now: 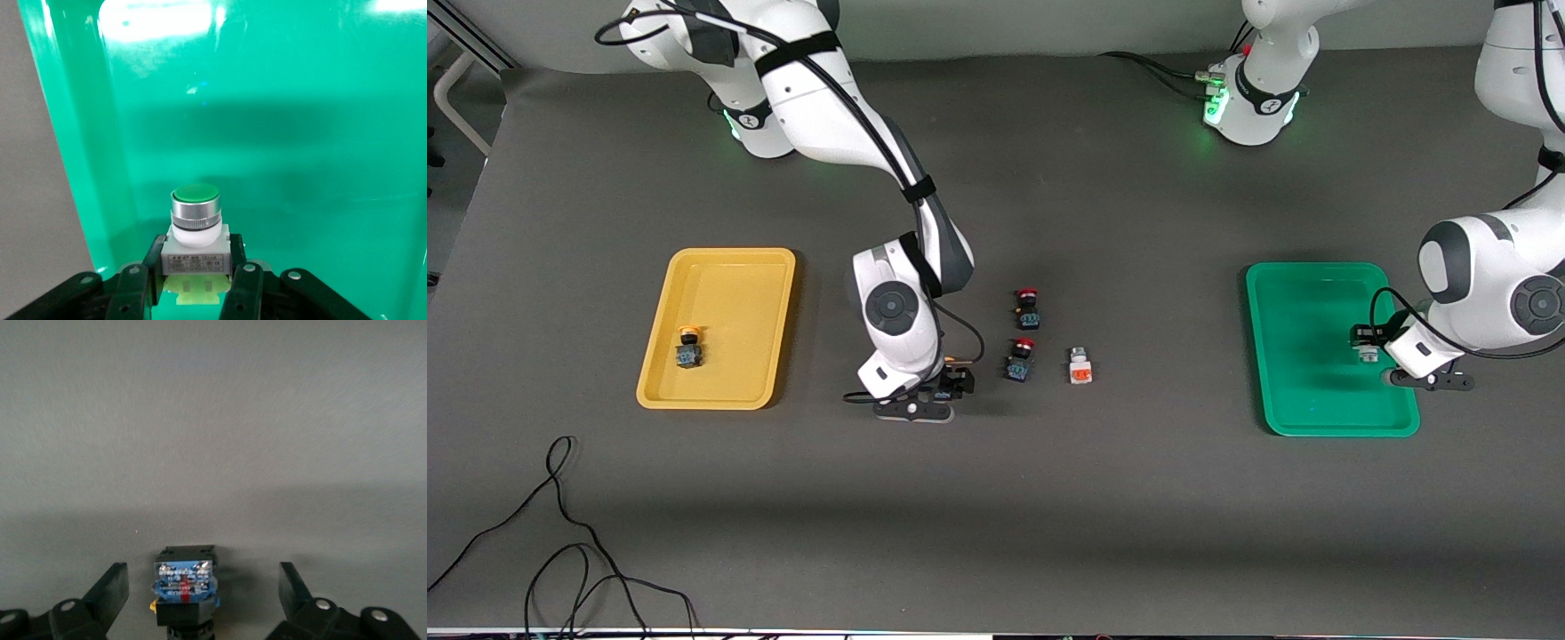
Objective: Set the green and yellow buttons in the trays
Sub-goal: 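Reach the right gripper to another yellow button while the left gripper reaches orange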
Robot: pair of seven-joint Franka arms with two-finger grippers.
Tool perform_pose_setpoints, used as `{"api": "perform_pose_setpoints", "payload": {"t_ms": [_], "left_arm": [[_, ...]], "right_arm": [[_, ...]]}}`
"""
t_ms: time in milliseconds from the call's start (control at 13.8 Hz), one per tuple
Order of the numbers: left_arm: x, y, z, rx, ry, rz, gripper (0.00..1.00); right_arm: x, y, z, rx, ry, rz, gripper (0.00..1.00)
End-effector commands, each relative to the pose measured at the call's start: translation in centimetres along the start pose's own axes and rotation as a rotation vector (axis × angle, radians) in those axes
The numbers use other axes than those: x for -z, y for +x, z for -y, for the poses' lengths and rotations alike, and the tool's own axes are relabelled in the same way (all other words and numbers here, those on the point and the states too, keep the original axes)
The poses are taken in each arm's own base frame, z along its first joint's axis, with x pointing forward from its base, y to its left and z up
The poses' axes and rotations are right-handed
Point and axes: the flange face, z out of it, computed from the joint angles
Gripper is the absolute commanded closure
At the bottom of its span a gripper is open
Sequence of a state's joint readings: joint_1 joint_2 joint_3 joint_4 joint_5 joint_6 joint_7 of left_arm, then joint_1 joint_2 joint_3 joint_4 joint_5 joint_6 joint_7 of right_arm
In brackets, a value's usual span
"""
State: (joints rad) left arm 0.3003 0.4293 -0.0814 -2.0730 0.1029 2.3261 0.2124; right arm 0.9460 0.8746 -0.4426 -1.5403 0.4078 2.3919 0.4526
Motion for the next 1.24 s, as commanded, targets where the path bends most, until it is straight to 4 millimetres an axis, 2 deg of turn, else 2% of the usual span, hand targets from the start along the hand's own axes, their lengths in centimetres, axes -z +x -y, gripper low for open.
{"api": "perform_pose_setpoints", "payload": {"t_ms": [0,73,145,218,363,436,509,581,654,726,872,1017,1162], "left_arm": [[-0.2,-0.1,-0.2,0.024,0.0,0.002,0.41],[-0.1,-0.1,0.0,0.024,-0.001,0.002,0.0],[-0.1,-0.1,-0.1,0.023,-0.001,0.005,0.0],[0.0,0.0,-0.2,0.02,-0.001,0.008,0.0],[1.0,-0.1,-0.6,0.026,0.001,0.013,0.0],[2.9,-0.1,-1.6,0.009,0.001,0.026,0.0],[4.5,0.0,-3.2,-0.014,-0.001,0.047,0.0],[6.2,0.1,-5.5,-0.029,-0.006,0.055,0.0],[7.4,0.1,-8.3,0.001,-0.024,0.071,0.0],[8.5,0.2,-11.7,0.008,-0.037,0.069,0.04],[10.3,1.0,-18.5,0.034,-0.05,0.047,0.06],[10.9,1.4,-25.9,0.099,-0.069,0.023,0.06],[11.3,2.8,-32.6,0.15,-0.1,0.008,0.06]], "right_arm": [[0.5,-0.3,0.9,0.009,0.032,0.003,0.18],[0.5,-0.3,0.9,0.009,0.032,0.003,0.47],[0.5,-0.3,0.9,0.013,0.031,0.005,0.7],[0.7,-0.1,0.8,0.013,0.034,0.003,0.8],[1.5,0.4,0.5,0.016,0.04,0.003,0.86],[1.9,0.4,0.4,0.016,0.037,0.02,0.88],[3.2,0.8,0.6,0.018,0.04,0.031,0.88],[4.5,1.0,0.7,0.018,0.039,0.056,0.88],[7.0,1.2,1.0,0.02,0.05,0.082,0.88],[9.9,1.2,0.9,0.021,0.06,0.115,0.88],[16.4,1.8,-0.6,0.033,0.078,0.155,0.88],[20.8,3.0,-4.7,0.103,0.086,0.195,0.88],[23.0,4.9,-10.9,0.194,0.079,0.219,0.88]]}}
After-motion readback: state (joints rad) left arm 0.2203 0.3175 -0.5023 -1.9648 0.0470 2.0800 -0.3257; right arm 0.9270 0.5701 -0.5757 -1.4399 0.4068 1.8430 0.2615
